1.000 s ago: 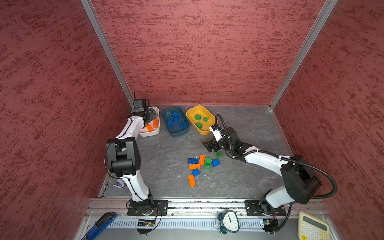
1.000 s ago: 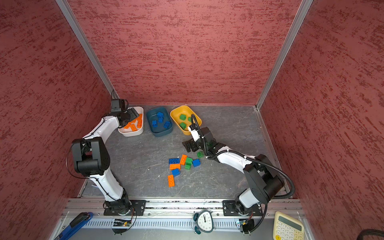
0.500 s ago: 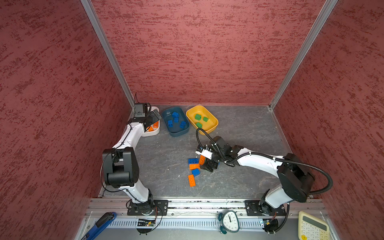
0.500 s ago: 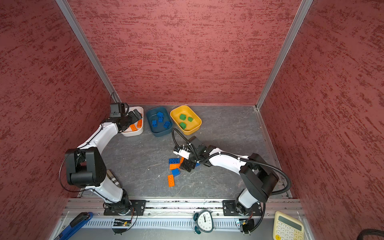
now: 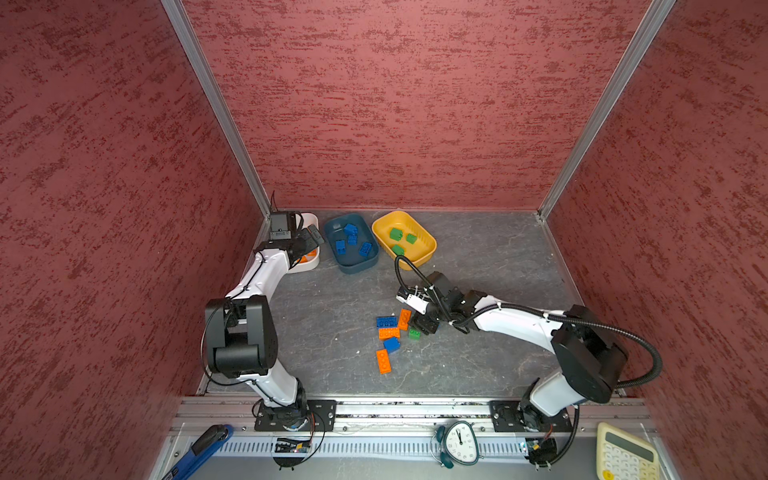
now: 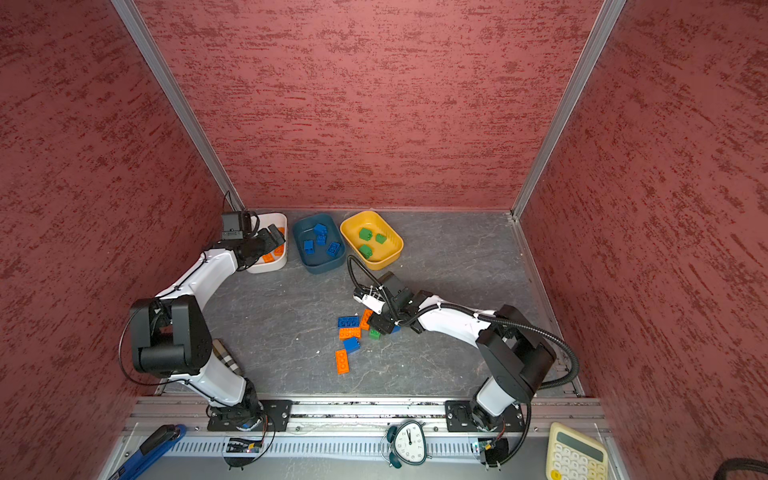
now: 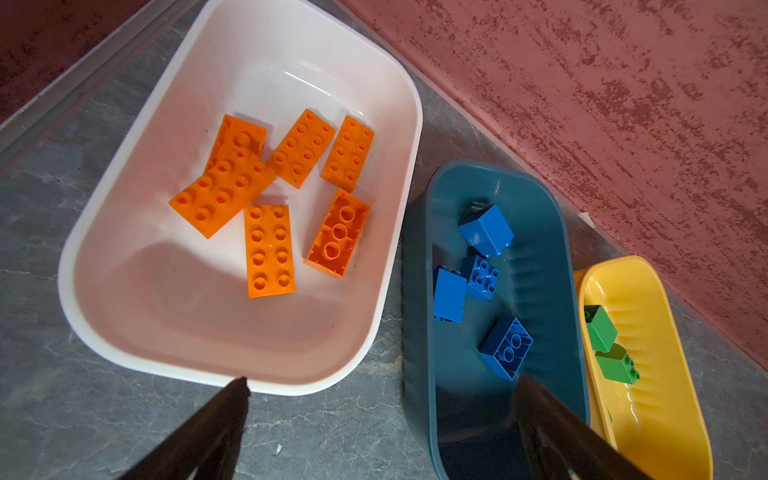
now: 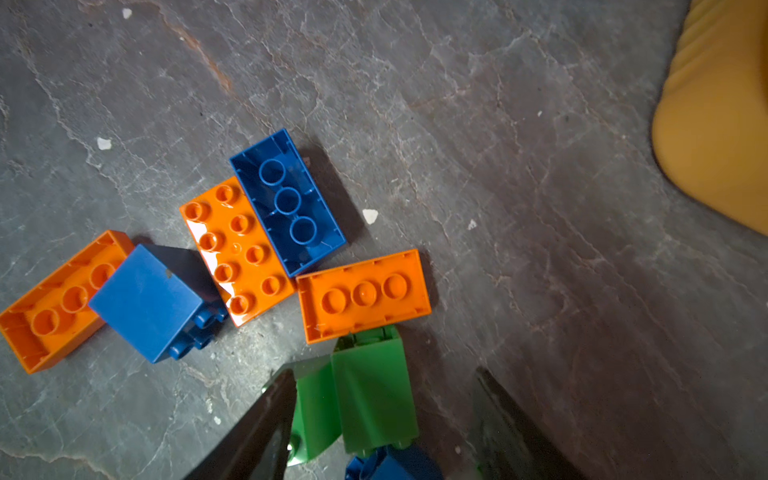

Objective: Sort the legos into containers by color
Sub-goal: 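Grasp a green brick at pile with right gripper while left gripper returns toward pile, then carry green brick into yellow bin and open right gripper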

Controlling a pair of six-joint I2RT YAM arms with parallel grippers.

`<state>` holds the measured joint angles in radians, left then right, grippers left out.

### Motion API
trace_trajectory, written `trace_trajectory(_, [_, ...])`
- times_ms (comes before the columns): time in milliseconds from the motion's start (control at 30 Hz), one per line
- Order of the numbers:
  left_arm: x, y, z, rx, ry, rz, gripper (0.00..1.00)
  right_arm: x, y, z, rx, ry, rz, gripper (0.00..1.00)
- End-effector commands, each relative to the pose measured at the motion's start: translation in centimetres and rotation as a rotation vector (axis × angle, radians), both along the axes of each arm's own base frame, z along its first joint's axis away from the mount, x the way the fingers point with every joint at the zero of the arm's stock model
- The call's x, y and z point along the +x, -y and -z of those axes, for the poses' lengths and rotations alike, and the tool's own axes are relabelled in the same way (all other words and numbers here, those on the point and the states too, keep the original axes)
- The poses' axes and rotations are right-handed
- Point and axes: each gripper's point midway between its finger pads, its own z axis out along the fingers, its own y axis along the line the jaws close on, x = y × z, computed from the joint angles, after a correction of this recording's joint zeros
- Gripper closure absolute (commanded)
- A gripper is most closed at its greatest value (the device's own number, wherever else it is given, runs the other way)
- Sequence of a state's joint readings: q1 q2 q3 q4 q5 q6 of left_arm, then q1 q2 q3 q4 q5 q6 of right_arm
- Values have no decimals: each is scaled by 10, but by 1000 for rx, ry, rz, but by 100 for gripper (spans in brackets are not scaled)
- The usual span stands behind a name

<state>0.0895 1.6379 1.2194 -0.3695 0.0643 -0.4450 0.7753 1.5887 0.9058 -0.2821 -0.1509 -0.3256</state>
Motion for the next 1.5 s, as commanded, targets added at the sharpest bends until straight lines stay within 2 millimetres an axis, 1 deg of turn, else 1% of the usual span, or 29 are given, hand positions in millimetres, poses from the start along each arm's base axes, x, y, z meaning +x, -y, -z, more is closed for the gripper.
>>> trace_trajectory(0, [0,2,-9,-19,33,-1,1,2,10,13,-74,-9,-8,34])
trace_trajectory(367, [-1,2,-4,-23,18,-3,1,2,10,38,-161,-77,-40,41])
trace_trajectory(467, [-1,3,-2,-26,13,-1,1,6,8,39,-159,-72,-28,44])
trace_trajectory(567, [-1,4,-1,-30,11,1,1,6,-1,38,-120,-77,-44,45])
trace_trajectory(667, [-2,4,0,-34,9,2,1,7,-8,40,-96,-80,-56,51])
trace_trajectory(767, [-4,6,-2,-31,9,8,1,12,-5,40,-118,-63,-47,59])
trace_trajectory(867, [-5,11,-7,-8,14,26,1,9,-6,31,-101,-60,-80,64])
trace_trajectory(933, [-7,17,-12,16,18,39,1,12,-7,22,-69,-42,-78,69])
trace_trajectory(1000, [-9,24,-16,36,22,52,1,19,-7,12,-43,-15,-60,73])
trace_trajectory(1100, [-13,41,-22,66,32,90,1,35,-6,-9,17,32,-18,77])
trace_trajectory(1167, [-17,54,-26,99,34,123,1,49,-4,-28,92,60,18,78])
trace_trajectory(1300, [-29,84,-30,177,37,200,1,90,1,-72,319,87,150,81])
trace_trajectory(1367, [-36,102,-33,208,48,247,1,112,6,-86,412,90,224,81])
trace_trajectory(1467, [-49,131,-33,249,61,338,1,147,18,-94,490,79,354,81])
